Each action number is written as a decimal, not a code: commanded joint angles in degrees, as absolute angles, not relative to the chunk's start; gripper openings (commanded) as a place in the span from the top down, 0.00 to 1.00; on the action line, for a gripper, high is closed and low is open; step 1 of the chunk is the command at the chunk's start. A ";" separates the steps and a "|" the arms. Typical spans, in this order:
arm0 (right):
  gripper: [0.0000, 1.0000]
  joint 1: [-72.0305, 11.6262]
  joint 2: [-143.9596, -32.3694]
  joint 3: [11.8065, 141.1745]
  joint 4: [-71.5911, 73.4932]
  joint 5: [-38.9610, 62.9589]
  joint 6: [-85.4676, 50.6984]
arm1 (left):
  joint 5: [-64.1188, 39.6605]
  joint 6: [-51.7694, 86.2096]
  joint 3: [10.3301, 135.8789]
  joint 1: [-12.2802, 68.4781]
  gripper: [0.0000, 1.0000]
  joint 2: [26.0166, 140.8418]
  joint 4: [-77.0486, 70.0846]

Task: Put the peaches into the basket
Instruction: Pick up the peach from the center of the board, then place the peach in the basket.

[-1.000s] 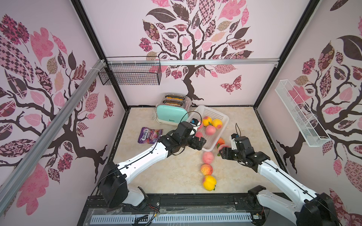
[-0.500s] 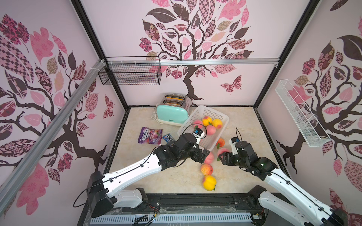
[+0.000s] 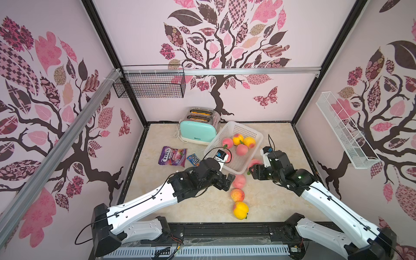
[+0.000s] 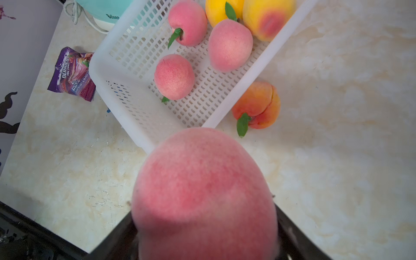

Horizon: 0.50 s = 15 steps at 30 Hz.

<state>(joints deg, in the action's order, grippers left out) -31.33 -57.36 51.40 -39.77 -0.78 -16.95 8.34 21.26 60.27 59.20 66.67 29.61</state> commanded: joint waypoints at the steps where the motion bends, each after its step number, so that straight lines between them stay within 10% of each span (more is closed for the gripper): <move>1: 0.25 -31.64 -60.89 56.34 -38.39 -2.26 -13.35 | 10.03 21.02 60.48 59.07 0.04 66.43 30.26; 15: 0.24 -31.65 -80.44 70.41 -32.86 -1.15 -7.56 | 4.97 17.89 62.77 50.56 0.03 69.45 27.16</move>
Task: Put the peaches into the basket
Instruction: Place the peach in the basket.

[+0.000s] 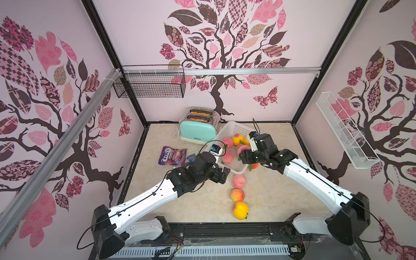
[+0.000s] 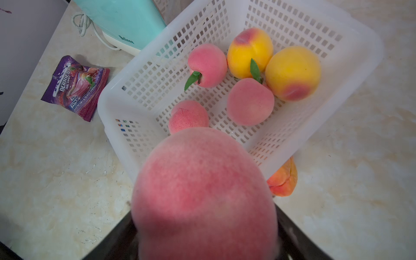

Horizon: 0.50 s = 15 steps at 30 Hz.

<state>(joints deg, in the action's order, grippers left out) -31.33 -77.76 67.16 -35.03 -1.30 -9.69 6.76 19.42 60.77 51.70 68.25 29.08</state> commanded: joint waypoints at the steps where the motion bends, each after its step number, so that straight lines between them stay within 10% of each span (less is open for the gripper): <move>1: 0.24 -31.67 -82.18 71.34 -32.44 -0.99 -7.18 | 4.68 17.66 63.23 50.13 0.03 70.21 26.88; 15: 0.21 -29.35 -100.60 83.07 -29.25 -2.27 -3.47 | 3.65 14.69 67.48 47.34 0.03 78.70 24.53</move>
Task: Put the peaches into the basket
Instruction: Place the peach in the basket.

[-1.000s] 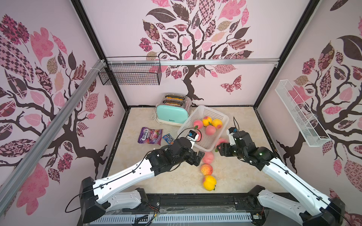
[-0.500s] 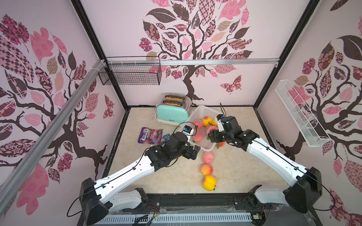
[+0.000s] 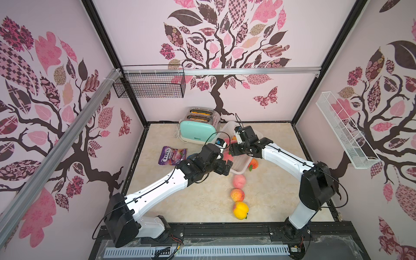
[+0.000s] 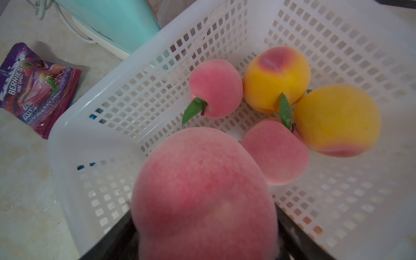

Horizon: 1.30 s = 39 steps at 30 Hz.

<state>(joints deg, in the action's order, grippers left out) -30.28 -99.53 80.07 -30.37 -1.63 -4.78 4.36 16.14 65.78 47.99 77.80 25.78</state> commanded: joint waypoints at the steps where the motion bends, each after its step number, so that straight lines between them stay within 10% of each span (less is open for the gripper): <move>1: 0.21 -29.13 -101.33 83.51 -29.14 -2.37 -3.34 | 3.39 14.68 67.43 47.07 0.03 78.99 24.29; 39: 0.09 -29.00 -101.91 83.12 -29.84 -3.35 -2.77 | 1.80 17.05 62.83 46.23 0.03 76.27 22.13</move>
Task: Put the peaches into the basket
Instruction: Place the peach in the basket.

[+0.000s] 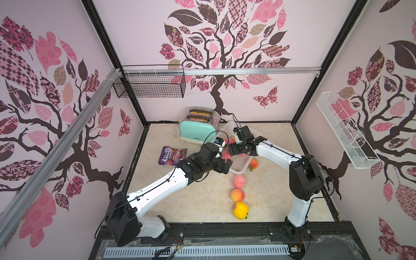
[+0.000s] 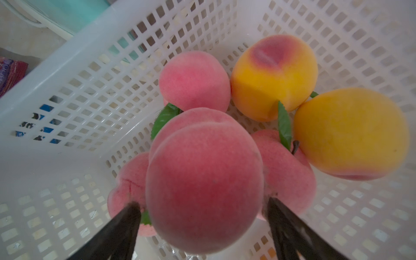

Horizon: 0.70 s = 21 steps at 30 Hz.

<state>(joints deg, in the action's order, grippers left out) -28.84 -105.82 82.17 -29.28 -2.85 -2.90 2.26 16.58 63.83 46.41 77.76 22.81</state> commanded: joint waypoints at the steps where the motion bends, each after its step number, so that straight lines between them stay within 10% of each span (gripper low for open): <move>1: 0.08 -28.92 -100.72 82.70 -29.81 -3.25 -2.81 | 1.76 17.13 62.35 46.23 0.03 76.09 22.02; 21: 0.04 -27.05 -76.42 62.64 -32.40 -5.99 -9.37 | 0.87 19.09 55.76 49.74 0.03 69.79 21.03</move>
<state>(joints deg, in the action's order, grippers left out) -27.79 -79.61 64.01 -31.53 -4.75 -7.25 0.86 18.55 56.45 48.42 70.30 22.11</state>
